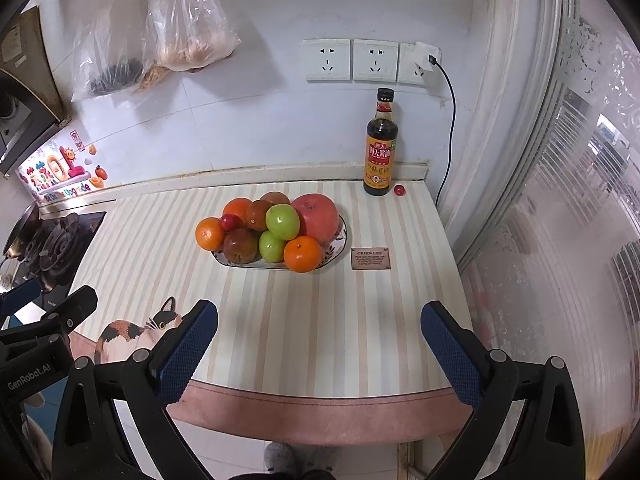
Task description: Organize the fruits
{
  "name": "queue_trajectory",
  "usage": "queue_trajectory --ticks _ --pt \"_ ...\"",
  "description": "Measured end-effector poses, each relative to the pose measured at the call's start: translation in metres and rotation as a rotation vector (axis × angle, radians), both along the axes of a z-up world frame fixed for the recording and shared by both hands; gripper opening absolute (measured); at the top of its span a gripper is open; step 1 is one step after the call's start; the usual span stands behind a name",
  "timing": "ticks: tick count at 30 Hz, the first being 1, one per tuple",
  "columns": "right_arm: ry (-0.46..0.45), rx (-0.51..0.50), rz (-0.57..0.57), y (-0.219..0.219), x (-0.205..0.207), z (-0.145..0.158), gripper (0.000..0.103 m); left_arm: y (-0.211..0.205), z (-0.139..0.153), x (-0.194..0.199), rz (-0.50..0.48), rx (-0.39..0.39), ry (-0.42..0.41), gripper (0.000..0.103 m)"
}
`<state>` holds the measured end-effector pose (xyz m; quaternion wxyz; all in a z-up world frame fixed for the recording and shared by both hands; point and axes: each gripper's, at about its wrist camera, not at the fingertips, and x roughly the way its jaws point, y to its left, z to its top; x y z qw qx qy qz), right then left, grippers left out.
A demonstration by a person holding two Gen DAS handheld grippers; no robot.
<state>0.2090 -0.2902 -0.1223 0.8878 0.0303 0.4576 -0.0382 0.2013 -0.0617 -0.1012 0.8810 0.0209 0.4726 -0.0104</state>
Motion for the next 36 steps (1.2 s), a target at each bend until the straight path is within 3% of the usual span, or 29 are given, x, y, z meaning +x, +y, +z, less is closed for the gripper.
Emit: queue_trajectory --ticks 36 --pt "0.001 -0.004 0.002 0.0019 -0.0035 0.0006 0.103 0.0016 0.0041 -0.0017 -0.006 0.000 -0.006 0.103"
